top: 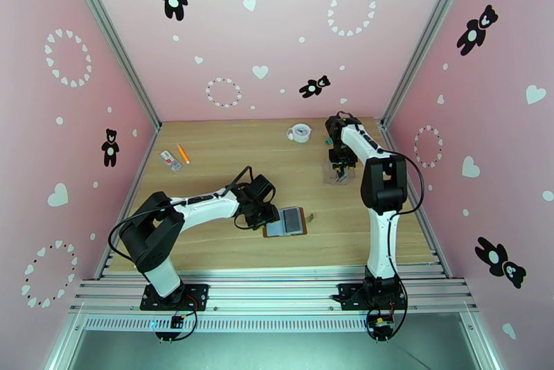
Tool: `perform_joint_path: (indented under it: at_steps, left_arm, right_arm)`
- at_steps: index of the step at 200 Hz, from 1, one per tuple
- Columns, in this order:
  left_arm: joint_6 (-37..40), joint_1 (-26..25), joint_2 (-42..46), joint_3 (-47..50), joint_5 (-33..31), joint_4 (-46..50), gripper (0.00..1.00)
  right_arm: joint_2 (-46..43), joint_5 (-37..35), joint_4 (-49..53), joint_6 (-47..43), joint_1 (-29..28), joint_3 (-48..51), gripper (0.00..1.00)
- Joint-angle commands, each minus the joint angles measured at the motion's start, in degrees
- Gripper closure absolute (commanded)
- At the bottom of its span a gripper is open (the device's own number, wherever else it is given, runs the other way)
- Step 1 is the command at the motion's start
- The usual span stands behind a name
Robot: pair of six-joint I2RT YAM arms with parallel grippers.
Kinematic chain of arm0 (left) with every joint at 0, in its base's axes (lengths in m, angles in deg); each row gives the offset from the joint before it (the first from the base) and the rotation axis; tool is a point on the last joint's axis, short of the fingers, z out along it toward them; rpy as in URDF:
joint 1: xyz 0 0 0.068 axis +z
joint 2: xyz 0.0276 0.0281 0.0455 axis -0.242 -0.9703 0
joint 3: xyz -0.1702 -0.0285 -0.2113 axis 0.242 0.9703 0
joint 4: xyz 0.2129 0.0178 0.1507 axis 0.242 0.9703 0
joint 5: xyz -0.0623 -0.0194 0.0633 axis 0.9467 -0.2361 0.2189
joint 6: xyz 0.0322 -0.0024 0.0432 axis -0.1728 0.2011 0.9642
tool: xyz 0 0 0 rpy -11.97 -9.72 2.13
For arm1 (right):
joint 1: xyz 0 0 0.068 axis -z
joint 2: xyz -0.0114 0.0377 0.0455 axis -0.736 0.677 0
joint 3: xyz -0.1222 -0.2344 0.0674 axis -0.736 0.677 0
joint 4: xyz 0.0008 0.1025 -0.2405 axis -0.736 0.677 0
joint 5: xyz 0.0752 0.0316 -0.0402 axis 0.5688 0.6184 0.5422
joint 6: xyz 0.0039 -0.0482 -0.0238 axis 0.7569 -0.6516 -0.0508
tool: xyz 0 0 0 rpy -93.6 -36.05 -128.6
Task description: Put the credit cards into the card holder
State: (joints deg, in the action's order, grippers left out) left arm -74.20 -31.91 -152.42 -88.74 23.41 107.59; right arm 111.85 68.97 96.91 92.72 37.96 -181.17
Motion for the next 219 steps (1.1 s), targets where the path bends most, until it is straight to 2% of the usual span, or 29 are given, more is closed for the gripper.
perform_joint_path:
  at_steps: [1, 129, 165, 219]
  left_arm:
    - [0.45, -0.14, -0.67, -1.35, 0.46, -0.11, 0.53]
    - [0.49, -0.23, 1.05, 0.20, 0.11, -0.23, 0.53]
    - [0.66, -0.22, 1.33, 0.32, 0.18, -0.24, 0.53]
    - [0.80, -0.28, 1.64, 0.83, 0.18, -0.28, 0.53]
  right_arm:
    - [-2.04, -2.05, 2.29, 0.90, 0.38, -1.64, 0.65]
    - [-4.00, -5.45, 3.48, 1.19, 0.31, -0.64, 0.72]
    - [-4.37, -5.18, 3.26, 0.95, 0.36, 0.07, 0.79]
    - [-4.96, -3.96, 3.09, 0.68, 0.36, 0.70, 0.95]
